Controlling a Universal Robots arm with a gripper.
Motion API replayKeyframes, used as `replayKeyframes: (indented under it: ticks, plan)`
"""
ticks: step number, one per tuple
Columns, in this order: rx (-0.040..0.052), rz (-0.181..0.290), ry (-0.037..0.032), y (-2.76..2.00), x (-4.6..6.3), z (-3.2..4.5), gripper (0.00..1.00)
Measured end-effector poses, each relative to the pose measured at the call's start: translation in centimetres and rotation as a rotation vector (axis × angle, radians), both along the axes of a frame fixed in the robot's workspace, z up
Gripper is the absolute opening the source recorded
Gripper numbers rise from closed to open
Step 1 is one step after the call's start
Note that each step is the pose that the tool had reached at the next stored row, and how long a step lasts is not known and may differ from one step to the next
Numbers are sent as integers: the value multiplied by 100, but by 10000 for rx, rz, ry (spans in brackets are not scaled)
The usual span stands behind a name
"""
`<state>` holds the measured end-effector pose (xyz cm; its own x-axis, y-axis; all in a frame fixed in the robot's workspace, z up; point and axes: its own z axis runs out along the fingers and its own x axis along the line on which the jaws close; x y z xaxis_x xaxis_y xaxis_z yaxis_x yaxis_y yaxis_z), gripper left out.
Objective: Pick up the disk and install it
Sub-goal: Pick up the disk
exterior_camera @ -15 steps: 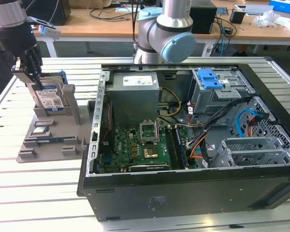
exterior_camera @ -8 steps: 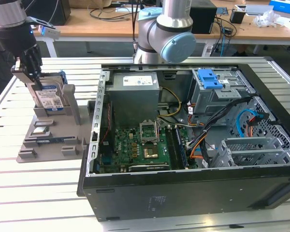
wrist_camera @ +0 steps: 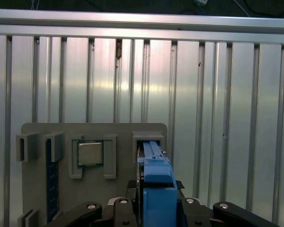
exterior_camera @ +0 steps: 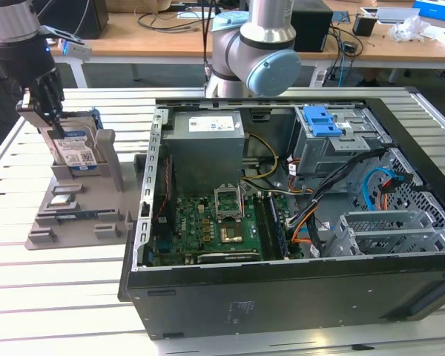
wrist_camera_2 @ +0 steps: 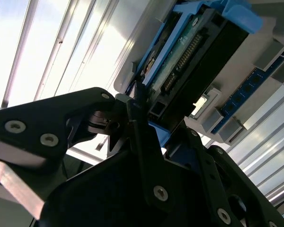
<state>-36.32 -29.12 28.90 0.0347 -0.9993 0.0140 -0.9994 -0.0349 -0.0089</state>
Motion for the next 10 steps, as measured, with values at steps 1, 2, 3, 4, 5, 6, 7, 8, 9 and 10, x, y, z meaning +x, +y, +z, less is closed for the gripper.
replayKeyframes:
  ticks: [1, 2, 3, 4, 5, 6, 7, 8, 9, 10]
  plan:
    - [0, 0, 0, 0, -1, 0, 36]
    - [0, 0, 0, 0, -1, 0, 36]
    - [0, 0, 0, 0, -2, -1, 36]
    - [0, 0, 0, 0, -3, -1, 36]
    - [0, 0, 0, 0, -3, 1, 36]
    - [1, -1, 0, 0, -4, 11, 36]
    - [2, -1, -1, 0, -4, 24, 36]
    - [0, 0, 0, 0, -3, 43, 36]
    - [0, -1, 0, 0, -3, 63, 36]
    - [1, -1, -1, 0, -3, 90, 36]
